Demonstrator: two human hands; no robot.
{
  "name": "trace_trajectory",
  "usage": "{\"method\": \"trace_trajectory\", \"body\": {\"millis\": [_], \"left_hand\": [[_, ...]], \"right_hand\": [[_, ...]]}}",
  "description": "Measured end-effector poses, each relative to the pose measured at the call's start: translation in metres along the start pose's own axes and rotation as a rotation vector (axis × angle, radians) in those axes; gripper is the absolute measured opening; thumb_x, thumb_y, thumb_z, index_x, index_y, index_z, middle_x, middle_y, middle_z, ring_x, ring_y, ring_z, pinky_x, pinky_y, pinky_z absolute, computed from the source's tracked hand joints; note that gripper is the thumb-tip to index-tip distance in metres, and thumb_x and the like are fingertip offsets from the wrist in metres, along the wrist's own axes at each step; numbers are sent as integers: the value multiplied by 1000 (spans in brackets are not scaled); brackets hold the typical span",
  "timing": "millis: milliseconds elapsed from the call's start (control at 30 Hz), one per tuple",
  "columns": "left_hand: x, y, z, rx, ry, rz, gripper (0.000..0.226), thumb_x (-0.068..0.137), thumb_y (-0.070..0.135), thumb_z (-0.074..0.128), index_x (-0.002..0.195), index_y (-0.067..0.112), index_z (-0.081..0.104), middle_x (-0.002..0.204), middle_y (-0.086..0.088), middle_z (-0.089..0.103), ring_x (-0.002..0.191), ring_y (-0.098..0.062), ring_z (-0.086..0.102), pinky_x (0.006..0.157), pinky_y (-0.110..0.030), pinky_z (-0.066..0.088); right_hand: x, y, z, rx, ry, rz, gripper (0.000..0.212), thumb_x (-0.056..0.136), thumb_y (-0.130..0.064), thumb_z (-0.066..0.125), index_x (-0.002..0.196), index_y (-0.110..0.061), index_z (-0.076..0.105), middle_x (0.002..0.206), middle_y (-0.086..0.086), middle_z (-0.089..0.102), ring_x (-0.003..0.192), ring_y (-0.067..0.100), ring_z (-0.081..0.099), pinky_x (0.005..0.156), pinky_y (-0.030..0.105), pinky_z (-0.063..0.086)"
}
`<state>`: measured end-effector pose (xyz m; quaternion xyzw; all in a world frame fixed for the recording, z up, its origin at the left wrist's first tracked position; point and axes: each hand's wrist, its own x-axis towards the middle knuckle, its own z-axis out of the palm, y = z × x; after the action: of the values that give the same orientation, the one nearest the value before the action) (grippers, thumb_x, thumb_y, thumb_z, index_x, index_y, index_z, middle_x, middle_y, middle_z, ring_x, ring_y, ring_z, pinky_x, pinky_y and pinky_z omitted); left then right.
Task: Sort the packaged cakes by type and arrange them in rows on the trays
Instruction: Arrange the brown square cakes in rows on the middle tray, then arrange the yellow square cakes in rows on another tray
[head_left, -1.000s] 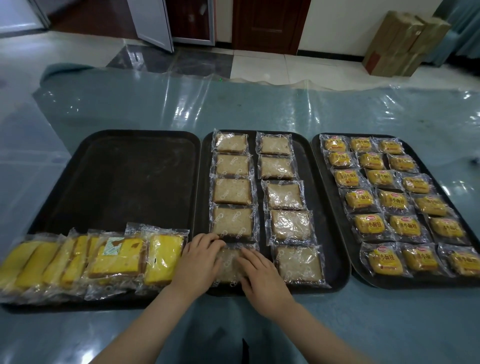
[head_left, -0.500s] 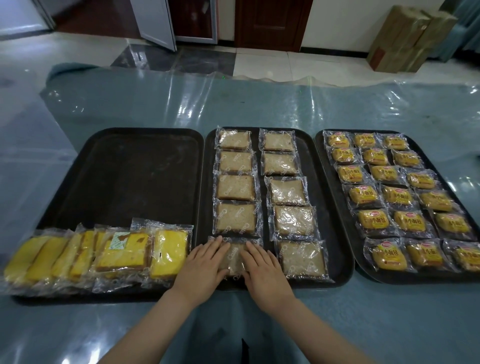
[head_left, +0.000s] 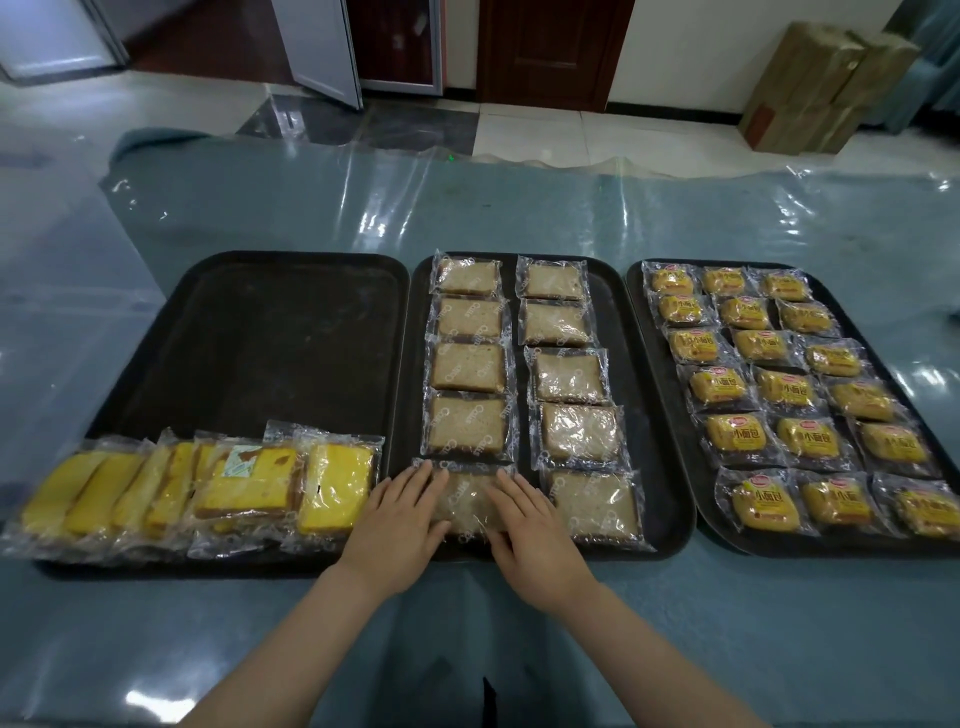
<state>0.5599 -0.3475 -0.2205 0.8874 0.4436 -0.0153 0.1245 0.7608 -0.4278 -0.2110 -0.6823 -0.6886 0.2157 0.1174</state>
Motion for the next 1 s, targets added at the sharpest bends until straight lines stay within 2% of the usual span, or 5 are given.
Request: {"method": "trace_trajectory", "body": {"millis": [233, 433, 567, 733, 1000], "left_hand": [[-20, 22, -13, -205, -24, -130, 65, 102, 50, 33, 158, 30, 5, 165, 5, 8, 151, -17, 8, 122, -37, 9], [-44, 37, -14, -375, 16, -158, 73, 92, 63, 29, 156, 30, 16, 163, 9, 16, 150, -13, 12, 123, -38, 14], [-60, 50, -15, -444, 92, -187, 59, 102, 42, 45, 155, 29, 23, 161, 9, 20, 149, -11, 13, 120, -29, 9], [-83, 44, -17, -504, 128, -224, 57, 101, 39, 49, 153, 31, 27, 159, 9, 25, 148, -13, 18, 123, -41, 18], [-106, 2, -36, -536, 265, -292, 56, 99, 28, 55, 151, 22, 35, 155, 5, 31, 145, -13, 23, 120, -34, 19]], "right_hand": [[-26, 3, -16, 54, -14, 48, 58, 104, -25, 40, 158, -24, 20, 166, -3, 7, 153, 15, -3, 125, 35, 5], [-51, 0, -22, 78, 2, 28, 57, 102, -21, 42, 157, -22, 22, 166, 0, 10, 153, 18, 0, 121, 27, 0], [-61, -5, -16, 131, 28, -7, 57, 101, -13, 42, 155, -22, 25, 165, 0, 12, 153, 18, 1, 119, 23, -2], [-67, -21, -5, 197, -1, -38, 59, 99, -11, 43, 155, -24, 26, 164, 0, 17, 152, 16, 4, 124, 29, 7], [-44, -63, 3, 225, -19, -87, 58, 97, -10, 46, 152, -20, 33, 158, -1, 25, 149, 15, 14, 124, 30, 13]]}}
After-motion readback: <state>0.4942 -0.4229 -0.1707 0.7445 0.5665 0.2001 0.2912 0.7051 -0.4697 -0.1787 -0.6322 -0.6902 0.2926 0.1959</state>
